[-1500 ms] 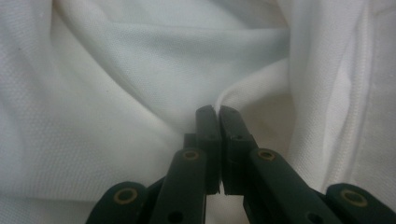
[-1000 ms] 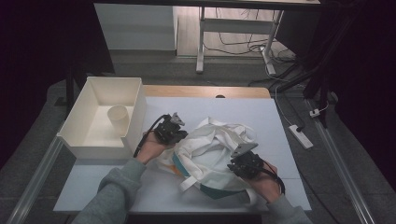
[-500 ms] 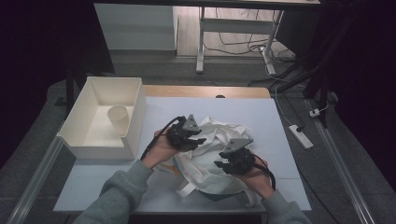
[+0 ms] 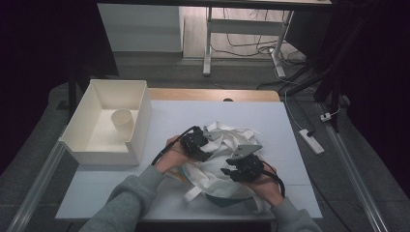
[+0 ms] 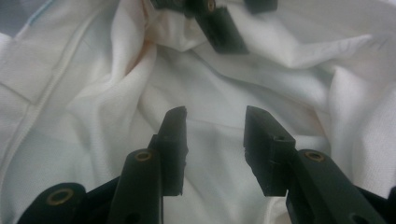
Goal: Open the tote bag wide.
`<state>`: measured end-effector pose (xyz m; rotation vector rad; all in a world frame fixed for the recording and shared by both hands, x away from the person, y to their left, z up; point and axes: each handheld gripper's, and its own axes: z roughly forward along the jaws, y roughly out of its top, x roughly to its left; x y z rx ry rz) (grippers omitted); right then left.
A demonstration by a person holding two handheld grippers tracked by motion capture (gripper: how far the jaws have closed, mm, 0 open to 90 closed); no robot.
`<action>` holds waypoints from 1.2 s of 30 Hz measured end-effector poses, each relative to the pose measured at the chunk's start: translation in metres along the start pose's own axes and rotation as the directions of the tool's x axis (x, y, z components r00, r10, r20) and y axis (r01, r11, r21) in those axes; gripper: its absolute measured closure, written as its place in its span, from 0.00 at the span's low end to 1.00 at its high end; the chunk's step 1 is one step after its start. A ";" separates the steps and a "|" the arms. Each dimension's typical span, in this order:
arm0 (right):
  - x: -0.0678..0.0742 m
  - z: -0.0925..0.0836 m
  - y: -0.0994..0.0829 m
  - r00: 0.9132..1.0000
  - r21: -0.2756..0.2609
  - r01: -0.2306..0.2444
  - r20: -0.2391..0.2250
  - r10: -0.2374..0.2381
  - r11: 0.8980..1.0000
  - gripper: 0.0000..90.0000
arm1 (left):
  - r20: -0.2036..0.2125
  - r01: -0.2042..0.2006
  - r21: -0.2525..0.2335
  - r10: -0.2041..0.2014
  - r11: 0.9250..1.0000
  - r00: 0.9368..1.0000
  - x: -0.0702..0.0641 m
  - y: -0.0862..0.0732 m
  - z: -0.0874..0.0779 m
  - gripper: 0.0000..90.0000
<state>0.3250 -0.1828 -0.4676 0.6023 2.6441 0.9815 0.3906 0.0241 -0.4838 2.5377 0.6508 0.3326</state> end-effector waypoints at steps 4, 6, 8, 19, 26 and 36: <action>0.000 0.001 0.004 1.000 -0.009 0.026 -0.001 -0.026 1.000 0.66 | -0.010 0.019 -0.003 -0.019 1.000 1.000 0.005 -0.003 0.003 0.69; -0.002 0.003 0.009 0.999 0.002 0.034 0.033 -0.034 0.999 0.65 | -0.015 0.021 0.001 -0.021 1.000 1.000 0.006 -0.004 0.006 0.78; -0.007 0.005 0.015 0.998 -0.009 0.019 0.058 -0.018 1.000 0.68 | -0.018 0.020 0.008 -0.020 1.000 1.000 0.007 -0.005 0.007 0.86; -0.023 0.060 0.023 1.000 0.224 0.001 -0.021 0.004 0.975 1.00 | -0.041 0.023 -0.030 -0.024 0.999 0.999 0.010 -0.009 0.004 0.96; -0.016 0.041 0.005 0.999 0.258 -0.031 -0.013 0.036 0.966 1.00 | -0.083 0.053 -0.082 -0.059 0.995 0.995 0.023 -0.016 -0.012 0.96; -0.019 0.022 -0.024 0.996 0.264 -0.087 0.010 0.087 0.961 1.00 | -0.092 0.069 -0.100 -0.078 0.993 0.993 0.028 -0.019 -0.015 0.97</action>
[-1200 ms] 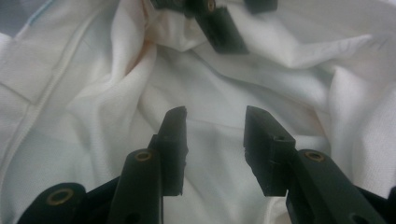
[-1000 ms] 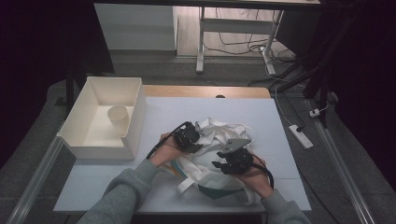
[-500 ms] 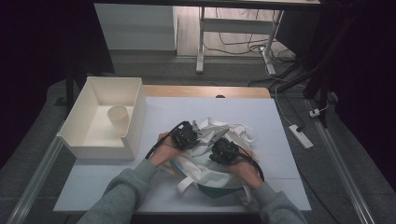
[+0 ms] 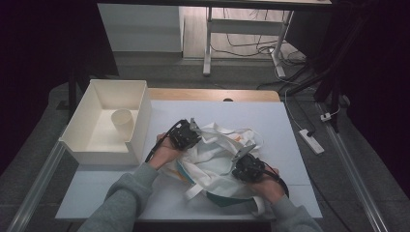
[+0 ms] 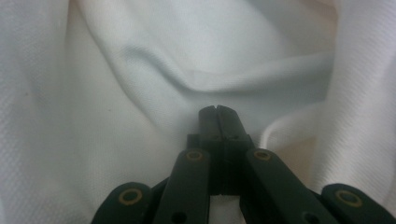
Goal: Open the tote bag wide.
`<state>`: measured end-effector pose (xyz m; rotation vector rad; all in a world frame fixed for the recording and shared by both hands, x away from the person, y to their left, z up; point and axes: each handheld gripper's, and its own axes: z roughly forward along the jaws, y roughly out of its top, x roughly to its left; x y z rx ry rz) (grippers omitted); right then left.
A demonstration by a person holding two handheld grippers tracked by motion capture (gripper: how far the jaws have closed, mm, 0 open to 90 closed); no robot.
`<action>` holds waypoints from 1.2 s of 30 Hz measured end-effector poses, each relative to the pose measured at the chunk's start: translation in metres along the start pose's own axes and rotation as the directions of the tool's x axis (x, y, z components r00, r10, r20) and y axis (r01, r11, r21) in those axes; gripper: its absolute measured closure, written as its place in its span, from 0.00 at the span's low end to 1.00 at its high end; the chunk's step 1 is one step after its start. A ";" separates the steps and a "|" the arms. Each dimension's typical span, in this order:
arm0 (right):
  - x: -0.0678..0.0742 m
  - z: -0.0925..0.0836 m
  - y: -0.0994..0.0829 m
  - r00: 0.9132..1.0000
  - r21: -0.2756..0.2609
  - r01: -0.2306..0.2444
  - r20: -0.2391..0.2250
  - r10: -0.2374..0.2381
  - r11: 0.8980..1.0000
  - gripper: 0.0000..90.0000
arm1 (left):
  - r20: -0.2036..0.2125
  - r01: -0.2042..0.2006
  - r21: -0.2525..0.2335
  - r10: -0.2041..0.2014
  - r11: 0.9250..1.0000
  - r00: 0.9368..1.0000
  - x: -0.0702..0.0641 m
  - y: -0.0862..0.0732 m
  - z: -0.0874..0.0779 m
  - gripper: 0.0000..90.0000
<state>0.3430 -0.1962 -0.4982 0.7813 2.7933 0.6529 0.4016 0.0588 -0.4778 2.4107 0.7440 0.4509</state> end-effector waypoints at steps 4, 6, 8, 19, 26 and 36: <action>0.004 0.004 -0.002 1.000 0.009 0.015 0.021 -0.015 1.000 1.00 | 0.010 0.015 -0.005 -0.015 1.000 1.000 0.003 -0.002 -0.001 0.97; 0.004 0.004 -0.002 1.000 0.010 0.016 0.022 -0.016 1.000 1.00 | 0.017 0.020 -0.008 -0.020 1.000 1.000 0.004 -0.003 0.000 0.96; 0.004 0.003 -0.002 0.999 0.013 0.025 0.021 -0.026 1.000 1.00 | 0.018 0.020 -0.006 -0.020 1.000 1.000 0.003 -0.002 0.000 0.96; 0.008 -0.007 0.019 0.971 -0.127 0.237 0.014 -0.237 0.963 0.65 | 0.035 0.019 -0.005 -0.019 1.000 0.999 0.001 -0.002 0.002 0.96; 0.013 0.010 0.025 0.945 -0.093 0.325 -0.019 -0.328 0.941 0.58 | 0.035 0.012 -0.001 -0.012 1.000 0.999 -0.003 -0.001 0.004 0.96; 0.019 0.005 0.026 0.934 -0.061 0.355 -0.011 -0.356 0.933 0.99 | 0.011 0.037 -0.031 -0.036 0.999 0.999 0.000 -0.003 0.002 0.96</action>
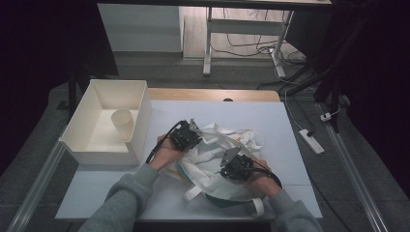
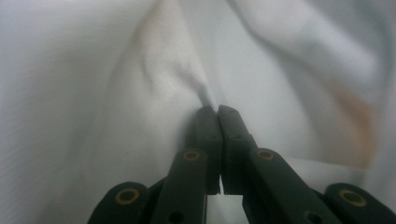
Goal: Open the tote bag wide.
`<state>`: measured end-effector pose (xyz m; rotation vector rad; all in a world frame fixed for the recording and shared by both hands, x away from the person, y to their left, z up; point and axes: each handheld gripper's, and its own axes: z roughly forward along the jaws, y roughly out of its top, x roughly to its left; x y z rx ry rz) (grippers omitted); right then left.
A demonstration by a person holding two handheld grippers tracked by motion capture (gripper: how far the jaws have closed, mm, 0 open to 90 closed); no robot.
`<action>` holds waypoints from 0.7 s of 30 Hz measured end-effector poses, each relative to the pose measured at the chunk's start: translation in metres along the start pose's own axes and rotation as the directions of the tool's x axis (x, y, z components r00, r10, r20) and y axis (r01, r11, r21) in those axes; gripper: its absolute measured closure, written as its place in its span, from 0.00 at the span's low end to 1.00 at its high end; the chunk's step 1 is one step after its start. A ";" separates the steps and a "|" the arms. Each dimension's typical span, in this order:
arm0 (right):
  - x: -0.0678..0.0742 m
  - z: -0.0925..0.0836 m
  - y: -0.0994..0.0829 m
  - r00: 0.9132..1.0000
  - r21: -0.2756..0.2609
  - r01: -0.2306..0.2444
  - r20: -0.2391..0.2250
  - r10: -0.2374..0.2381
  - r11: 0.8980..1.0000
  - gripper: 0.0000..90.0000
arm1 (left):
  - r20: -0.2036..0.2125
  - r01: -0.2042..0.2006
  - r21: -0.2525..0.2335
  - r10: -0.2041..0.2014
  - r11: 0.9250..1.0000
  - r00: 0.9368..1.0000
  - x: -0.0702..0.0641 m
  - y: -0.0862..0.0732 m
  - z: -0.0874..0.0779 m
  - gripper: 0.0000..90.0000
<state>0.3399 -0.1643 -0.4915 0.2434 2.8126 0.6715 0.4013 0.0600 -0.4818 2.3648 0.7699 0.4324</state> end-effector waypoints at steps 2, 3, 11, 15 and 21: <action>0.007 -0.014 0.003 1.000 -0.029 0.009 0.014 -0.009 1.000 1.00 | -0.007 0.005 -0.020 -0.005 1.000 1.000 0.002 0.000 -0.003 0.97; 0.010 -0.020 0.005 1.000 -0.038 0.012 0.019 -0.011 0.999 1.00 | -0.011 0.009 -0.032 -0.009 0.999 1.000 0.002 0.001 -0.005 0.97; 0.026 -0.004 -0.003 0.998 0.022 -0.035 -0.041 0.036 0.999 1.00 | -0.055 -0.015 -0.052 0.012 0.999 0.998 -0.001 0.003 -0.007 0.97; 0.027 -0.002 -0.002 0.998 0.030 -0.037 -0.042 0.039 0.999 1.00 | -0.072 -0.011 -0.073 0.005 0.997 0.997 0.002 0.003 -0.011 0.97; 0.016 -0.011 0.011 0.999 -0.031 -0.039 0.020 0.040 0.999 1.00 | -0.106 0.032 -0.117 -0.045 0.993 0.993 0.019 0.003 -0.023 0.97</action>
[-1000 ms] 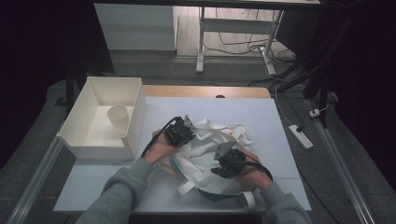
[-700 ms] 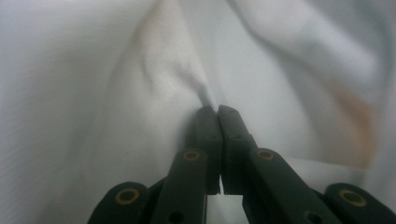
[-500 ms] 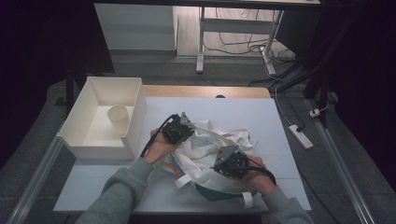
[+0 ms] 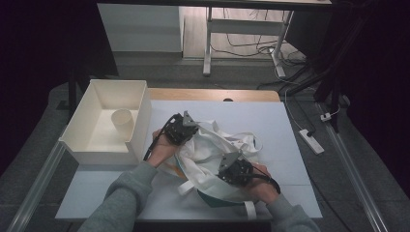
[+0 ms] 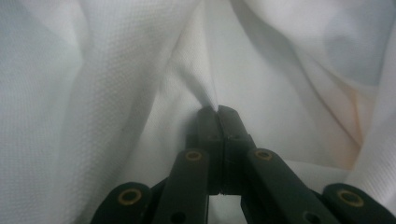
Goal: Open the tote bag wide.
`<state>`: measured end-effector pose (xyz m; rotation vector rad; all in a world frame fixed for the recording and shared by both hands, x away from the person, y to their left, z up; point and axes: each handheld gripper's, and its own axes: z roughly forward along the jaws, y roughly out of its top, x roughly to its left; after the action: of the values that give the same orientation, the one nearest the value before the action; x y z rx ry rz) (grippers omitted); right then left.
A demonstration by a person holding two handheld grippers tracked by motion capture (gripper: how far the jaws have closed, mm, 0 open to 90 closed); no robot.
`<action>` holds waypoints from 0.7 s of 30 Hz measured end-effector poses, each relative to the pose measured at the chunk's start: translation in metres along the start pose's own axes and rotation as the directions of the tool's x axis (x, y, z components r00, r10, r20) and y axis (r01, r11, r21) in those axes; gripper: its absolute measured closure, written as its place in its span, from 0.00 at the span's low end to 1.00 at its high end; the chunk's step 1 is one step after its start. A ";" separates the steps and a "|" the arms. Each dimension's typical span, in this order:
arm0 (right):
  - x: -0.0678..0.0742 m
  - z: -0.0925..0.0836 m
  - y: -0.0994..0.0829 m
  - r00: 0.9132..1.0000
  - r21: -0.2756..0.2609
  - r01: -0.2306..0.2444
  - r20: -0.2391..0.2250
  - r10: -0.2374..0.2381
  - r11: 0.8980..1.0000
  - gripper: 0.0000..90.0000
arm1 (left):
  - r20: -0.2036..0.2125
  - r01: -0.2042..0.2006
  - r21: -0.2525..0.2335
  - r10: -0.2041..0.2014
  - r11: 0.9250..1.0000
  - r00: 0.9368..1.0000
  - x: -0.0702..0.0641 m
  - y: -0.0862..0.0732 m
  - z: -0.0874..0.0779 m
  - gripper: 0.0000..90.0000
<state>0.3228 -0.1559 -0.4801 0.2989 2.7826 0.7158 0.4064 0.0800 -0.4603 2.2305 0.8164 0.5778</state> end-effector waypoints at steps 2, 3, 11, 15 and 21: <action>-0.004 0.002 0.004 1.000 -0.003 -0.001 0.001 0.001 1.000 1.00 | -0.008 0.000 -0.001 0.000 1.000 1.000 0.003 -0.001 0.000 0.97; -0.004 0.005 0.005 1.000 0.002 -0.005 0.000 0.005 1.000 1.00 | -0.008 0.000 0.005 0.000 1.000 1.000 0.004 -0.002 0.000 0.97; -0.008 0.018 0.001 0.999 0.008 -0.032 -0.035 0.032 0.999 1.00 | 0.025 0.015 0.035 -0.016 0.999 1.000 0.005 -0.006 0.013 0.97; -0.004 0.023 -0.002 0.999 0.015 -0.021 -0.026 0.021 1.000 1.00 | 0.038 0.025 0.045 -0.027 0.999 0.999 0.005 -0.008 0.019 0.97; 0.006 0.024 0.000 1.000 0.017 0.001 0.022 -0.002 1.000 1.00 | 0.043 0.021 0.031 -0.022 0.999 0.999 0.007 -0.005 0.022 0.97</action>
<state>0.3245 -0.1441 -0.5015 0.3061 2.7694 0.6853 0.4223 0.0779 -0.4773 2.2507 0.8314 0.5086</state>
